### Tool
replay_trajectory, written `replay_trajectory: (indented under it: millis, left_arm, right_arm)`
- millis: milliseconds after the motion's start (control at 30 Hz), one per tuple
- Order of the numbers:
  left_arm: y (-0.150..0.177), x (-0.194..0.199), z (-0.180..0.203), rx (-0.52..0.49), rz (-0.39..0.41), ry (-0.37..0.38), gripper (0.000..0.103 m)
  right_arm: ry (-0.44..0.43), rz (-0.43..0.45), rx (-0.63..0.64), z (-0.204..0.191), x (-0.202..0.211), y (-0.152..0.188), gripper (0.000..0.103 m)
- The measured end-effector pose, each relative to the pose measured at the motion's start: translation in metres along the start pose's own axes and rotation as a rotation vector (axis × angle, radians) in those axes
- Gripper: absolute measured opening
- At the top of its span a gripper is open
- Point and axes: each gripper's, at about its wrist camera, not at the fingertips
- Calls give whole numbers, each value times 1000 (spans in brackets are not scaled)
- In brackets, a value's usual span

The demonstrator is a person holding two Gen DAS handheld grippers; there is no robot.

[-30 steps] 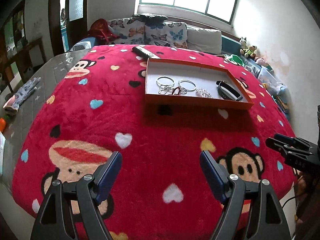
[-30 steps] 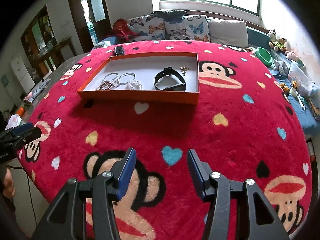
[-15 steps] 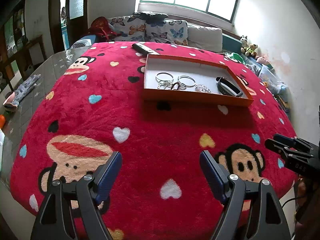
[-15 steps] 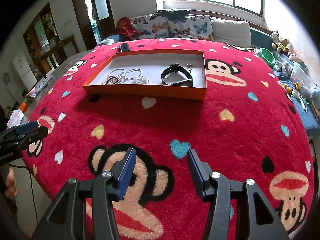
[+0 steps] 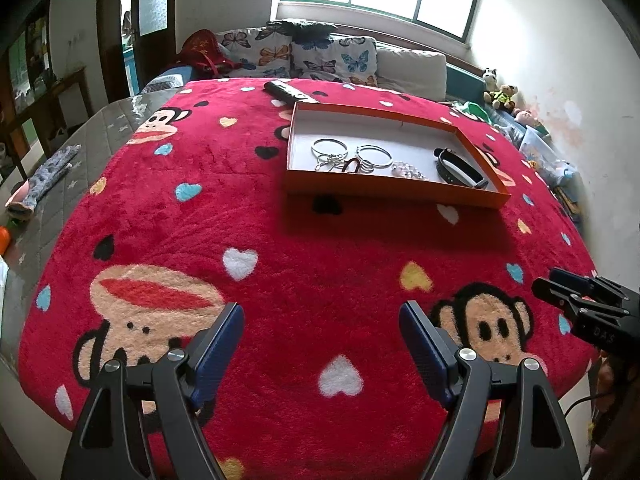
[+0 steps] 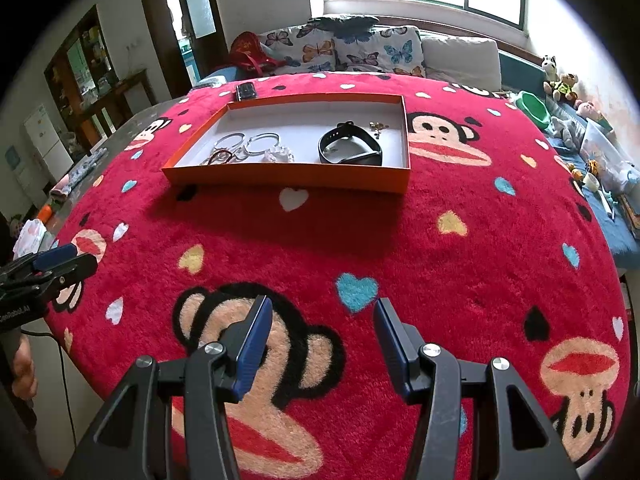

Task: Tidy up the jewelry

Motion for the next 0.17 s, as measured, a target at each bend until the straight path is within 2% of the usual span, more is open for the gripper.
replay_trajectory:
  millis: [167]
  left_arm:
    - [0,-1,1,-12,-7,-5,85]
  right_arm:
    - [2,-6,0,1,-2,2,58]
Point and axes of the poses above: each gripper's, at about its wrist camera, not at the fingertips, and x roughly against the way its jaws point, z to its right, y to its underside, and after that the axes turned 11 degrees about y, right-handed
